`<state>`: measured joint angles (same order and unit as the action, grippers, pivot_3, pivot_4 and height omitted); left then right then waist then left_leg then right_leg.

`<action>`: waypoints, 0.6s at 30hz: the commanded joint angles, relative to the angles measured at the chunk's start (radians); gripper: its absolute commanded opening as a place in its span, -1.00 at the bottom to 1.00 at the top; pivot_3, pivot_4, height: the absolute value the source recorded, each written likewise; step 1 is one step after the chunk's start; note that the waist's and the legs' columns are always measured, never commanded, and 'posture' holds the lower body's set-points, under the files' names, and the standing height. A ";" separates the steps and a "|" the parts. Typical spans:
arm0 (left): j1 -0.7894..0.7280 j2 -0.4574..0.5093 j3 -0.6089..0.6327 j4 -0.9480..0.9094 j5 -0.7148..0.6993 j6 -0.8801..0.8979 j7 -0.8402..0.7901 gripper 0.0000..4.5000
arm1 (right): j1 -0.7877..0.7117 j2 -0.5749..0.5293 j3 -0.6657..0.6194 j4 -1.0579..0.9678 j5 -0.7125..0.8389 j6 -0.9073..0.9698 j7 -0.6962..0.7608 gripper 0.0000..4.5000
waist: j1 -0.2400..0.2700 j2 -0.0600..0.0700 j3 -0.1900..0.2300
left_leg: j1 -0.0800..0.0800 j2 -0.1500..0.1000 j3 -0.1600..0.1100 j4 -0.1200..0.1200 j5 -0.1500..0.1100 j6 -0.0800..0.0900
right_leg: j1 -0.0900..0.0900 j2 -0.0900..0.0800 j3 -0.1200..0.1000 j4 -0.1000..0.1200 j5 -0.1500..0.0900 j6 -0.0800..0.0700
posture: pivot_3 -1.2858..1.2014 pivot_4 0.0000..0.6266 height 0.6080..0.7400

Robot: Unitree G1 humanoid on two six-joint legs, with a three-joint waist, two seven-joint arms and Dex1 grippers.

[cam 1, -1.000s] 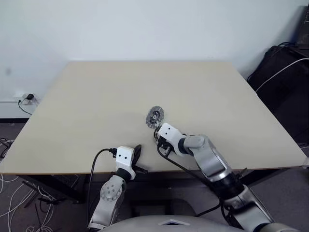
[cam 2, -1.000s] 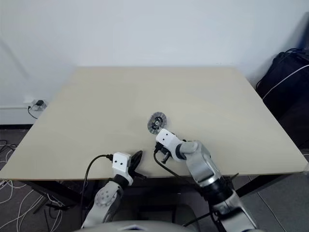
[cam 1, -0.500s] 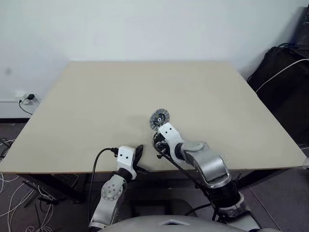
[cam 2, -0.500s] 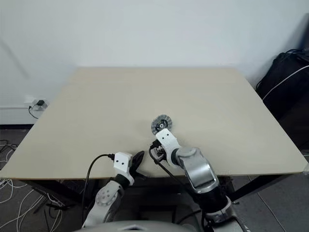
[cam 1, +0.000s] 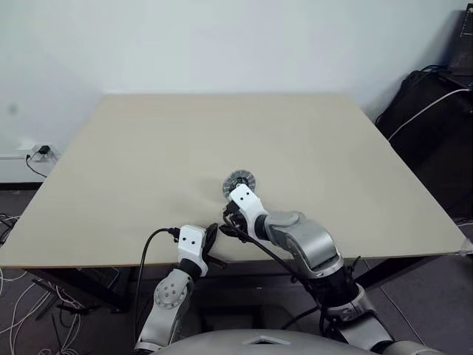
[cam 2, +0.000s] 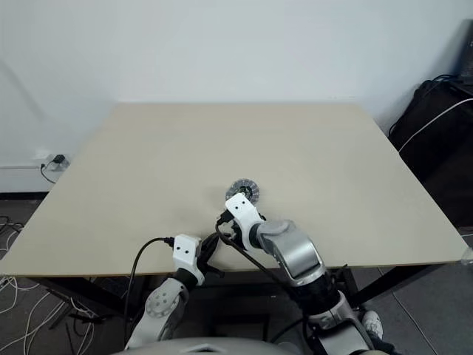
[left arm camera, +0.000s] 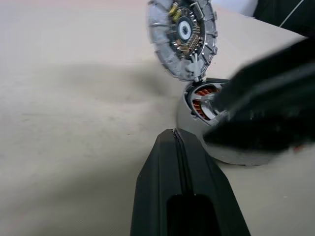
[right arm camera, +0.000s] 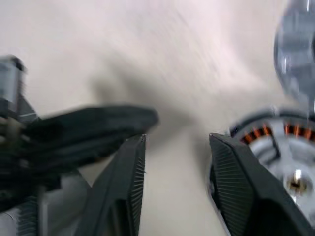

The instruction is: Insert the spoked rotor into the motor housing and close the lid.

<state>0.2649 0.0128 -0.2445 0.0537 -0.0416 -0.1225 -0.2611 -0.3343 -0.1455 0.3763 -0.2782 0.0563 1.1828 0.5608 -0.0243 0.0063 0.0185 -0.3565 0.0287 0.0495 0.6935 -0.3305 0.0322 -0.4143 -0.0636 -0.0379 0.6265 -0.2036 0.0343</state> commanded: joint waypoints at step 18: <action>-0.037 -0.013 0.000 0.020 -0.008 -0.023 -0.005 -1.00 | -0.233 -0.577 0.391 0.074 -0.331 -0.876 0.482 -0.11 | 0.004 -0.001 0.000 | 0.001 0.000 0.000 0.002 0.000 0.001 | 0.001 0.000 0.000 0.000 -0.002 0.003 | 0.03 -1.00 1.00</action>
<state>0.2404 0.0074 -0.2443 0.0787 -0.0427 -0.1223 -0.2633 -0.5378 -0.7212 0.7750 -0.2149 -0.2442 0.3516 1.0185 -0.0204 0.0054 0.0186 -0.3556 0.0285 0.0495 0.6952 -0.3307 0.0327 -0.4128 -0.0640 -0.0381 0.6262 -0.2055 0.0372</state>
